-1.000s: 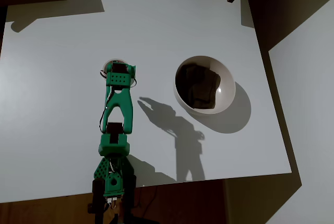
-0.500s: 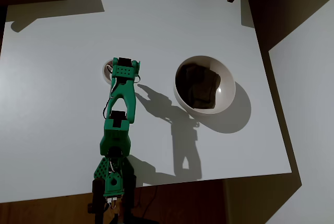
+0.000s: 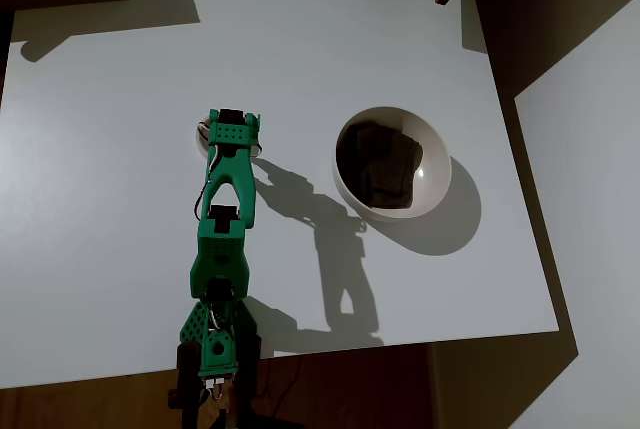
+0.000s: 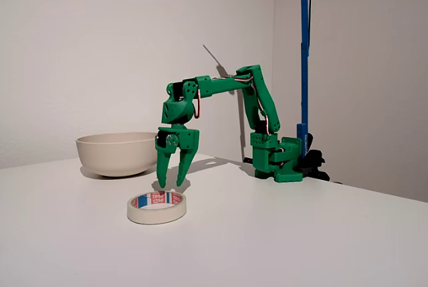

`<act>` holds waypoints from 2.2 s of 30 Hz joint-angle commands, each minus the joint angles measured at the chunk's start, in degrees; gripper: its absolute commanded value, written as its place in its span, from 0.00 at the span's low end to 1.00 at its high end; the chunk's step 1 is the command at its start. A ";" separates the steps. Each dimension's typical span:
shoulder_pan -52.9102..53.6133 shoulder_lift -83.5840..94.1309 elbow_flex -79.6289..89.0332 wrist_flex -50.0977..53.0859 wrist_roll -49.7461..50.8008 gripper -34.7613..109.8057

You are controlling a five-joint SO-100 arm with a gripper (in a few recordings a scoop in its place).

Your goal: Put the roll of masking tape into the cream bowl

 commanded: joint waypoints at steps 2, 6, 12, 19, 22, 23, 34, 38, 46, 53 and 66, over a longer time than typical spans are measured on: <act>-0.70 1.58 -2.99 0.00 1.32 0.33; -1.32 0.88 -2.99 -0.44 1.49 0.33; -2.02 -1.49 -2.99 -1.23 2.02 0.32; -3.08 -4.22 -2.99 -2.20 2.37 0.31; -3.34 -4.92 -2.90 -2.64 2.64 0.31; -3.34 -5.01 -2.90 -2.90 2.64 0.30; -4.22 -5.01 -2.90 -3.87 3.25 0.18; -4.31 -3.69 -2.90 -3.60 3.52 0.18; -3.78 11.43 -5.45 5.19 2.99 0.18; -1.58 28.39 -10.55 15.03 2.29 0.18; 14.59 50.54 -13.89 18.19 -1.41 0.18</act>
